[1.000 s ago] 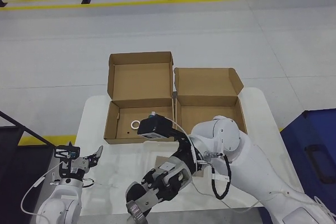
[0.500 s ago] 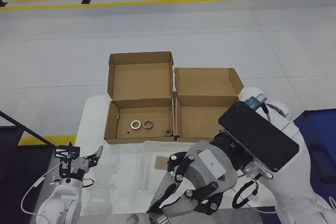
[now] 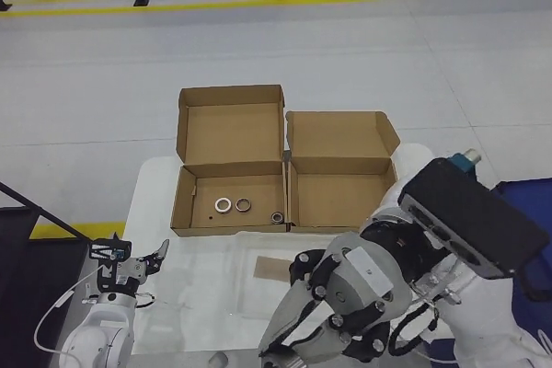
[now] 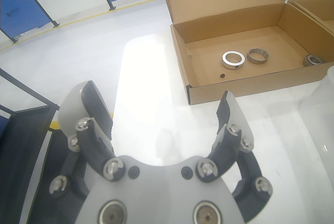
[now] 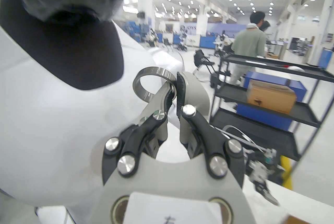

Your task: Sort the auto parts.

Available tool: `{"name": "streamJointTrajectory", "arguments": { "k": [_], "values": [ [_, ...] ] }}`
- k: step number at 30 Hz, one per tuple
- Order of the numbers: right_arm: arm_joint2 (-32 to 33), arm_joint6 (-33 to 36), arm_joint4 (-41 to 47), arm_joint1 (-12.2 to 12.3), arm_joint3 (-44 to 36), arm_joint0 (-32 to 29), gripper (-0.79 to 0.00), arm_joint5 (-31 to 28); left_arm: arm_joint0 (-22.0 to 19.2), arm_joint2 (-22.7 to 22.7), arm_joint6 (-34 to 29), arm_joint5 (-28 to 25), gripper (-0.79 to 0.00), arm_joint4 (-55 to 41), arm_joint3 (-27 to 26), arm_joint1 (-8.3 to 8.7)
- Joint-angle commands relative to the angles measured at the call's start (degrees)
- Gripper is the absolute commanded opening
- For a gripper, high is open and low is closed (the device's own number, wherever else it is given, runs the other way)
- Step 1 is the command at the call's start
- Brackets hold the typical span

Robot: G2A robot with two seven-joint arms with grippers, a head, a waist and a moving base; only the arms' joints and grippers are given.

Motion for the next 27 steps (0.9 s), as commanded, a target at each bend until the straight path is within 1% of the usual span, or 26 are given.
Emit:
{"name": "streamJointTrajectory", "arguments": {
  "k": [1,3,7,9,16,18,21,24,27],
  "values": [
    [-3.17,0.03,13.58,-0.32,0.79,0.20,-0.785,3.93,0.00,0.00,0.00,0.00,0.000,0.00,0.00,0.00],
    [-5.66,3.12,21.51,-0.54,3.00,0.98,-0.785,9.02,0.00,0.00,0.00,0.00,0.000,0.00,0.00,0.00],
    [-9.18,8.27,32.58,-1.31,5.89,1.54,-0.785,13.72,0.00,0.00,0.00,0.00,0.000,0.00,0.00,0.00],
    [-10.44,9.42,34.42,-1.62,7.33,1.51,-0.785,15.99,0.00,0.00,0.00,0.00,0.000,0.00,0.00,0.00],
    [-10.62,9.14,35.11,-1.80,7.38,1.34,-0.785,16.33,0.00,0.00,0.00,0.00,0.000,0.00,0.00,0.00],
    [-12.12,7.18,41.80,-2.13,5.66,-0.75,-0.785,20.26,0.00,0.00,0.00,0.00,0.000,0.00,0.00,0.00],
    [-13.36,7.36,49.41,-2.47,6.01,-2.33,-0.785,27.12,0.00,0.00,0.00,0.00,0.000,0.00,0.00,0.00],
    [-13.49,8.06,53.42,-2.82,6.42,-3.35,-0.785,30.56,0.00,0.00,0.00,0.00,0.000,0.00,0.00,0.00],
    [-13.30,8.07,53.83,-3.07,6.69,-3.93,-0.785,32.89,0.00,0.00,0.00,0.00,0.000,0.00,0.00,0.00]
  ]
}}
